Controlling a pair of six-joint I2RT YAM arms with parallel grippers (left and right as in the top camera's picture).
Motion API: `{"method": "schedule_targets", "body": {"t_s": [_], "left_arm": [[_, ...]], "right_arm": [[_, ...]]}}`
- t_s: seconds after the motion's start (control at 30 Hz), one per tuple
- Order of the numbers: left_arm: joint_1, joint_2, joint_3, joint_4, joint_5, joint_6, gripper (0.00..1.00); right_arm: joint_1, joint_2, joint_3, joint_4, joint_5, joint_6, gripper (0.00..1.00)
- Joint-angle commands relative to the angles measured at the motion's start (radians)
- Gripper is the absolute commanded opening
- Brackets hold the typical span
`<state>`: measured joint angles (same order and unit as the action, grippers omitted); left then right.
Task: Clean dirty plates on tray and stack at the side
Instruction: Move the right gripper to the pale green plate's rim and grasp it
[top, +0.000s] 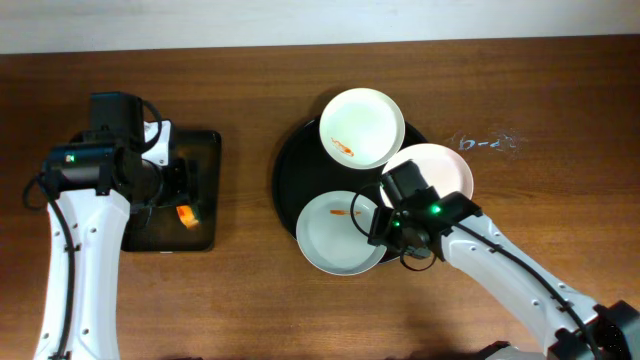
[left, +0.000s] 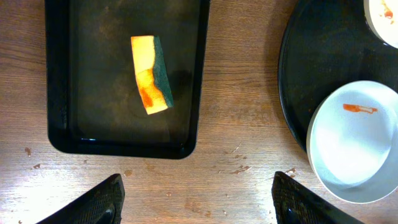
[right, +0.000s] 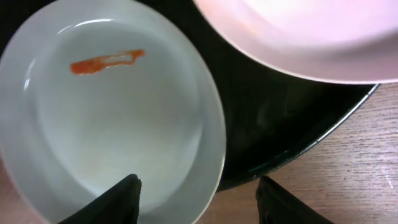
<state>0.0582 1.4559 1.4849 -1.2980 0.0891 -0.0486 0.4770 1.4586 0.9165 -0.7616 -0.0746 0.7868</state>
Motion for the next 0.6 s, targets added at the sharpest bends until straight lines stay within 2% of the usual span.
{"method": "schedule_targets", "body": {"t_s": [0.0, 0.1, 0.2, 0.27, 0.5, 0.57], "left_arm": [[-0.003, 0.003, 0.0, 0.003, -0.007, 0.004, 0.74], [-0.003, 0.003, 0.0, 0.006, -0.007, 0.004, 0.73], [-0.003, 0.003, 0.0, 0.007, -0.007, 0.004, 0.73], [-0.003, 0.003, -0.002, 0.007, -0.007, 0.004, 0.73], [-0.003, 0.003, -0.023, 0.022, -0.006, 0.004, 0.73], [-0.003, 0.003, -0.025, 0.022, -0.006, 0.004, 0.74]], "right_arm": [[0.015, 0.021, -0.036, 0.021, -0.005, 0.112, 0.59], [0.016, 0.021, -0.043, 0.018, -0.075, 0.174, 0.5], [0.016, 0.021, -0.043, 0.005, -0.146, 0.185, 0.5], [0.021, 0.021, -0.043, -0.036, -0.165, 0.276, 0.5], [0.149, 0.021, -0.043, -0.011, -0.126, 0.525, 0.52], [0.203, 0.021, -0.043, 0.016, -0.058, 0.604, 0.6]]}}
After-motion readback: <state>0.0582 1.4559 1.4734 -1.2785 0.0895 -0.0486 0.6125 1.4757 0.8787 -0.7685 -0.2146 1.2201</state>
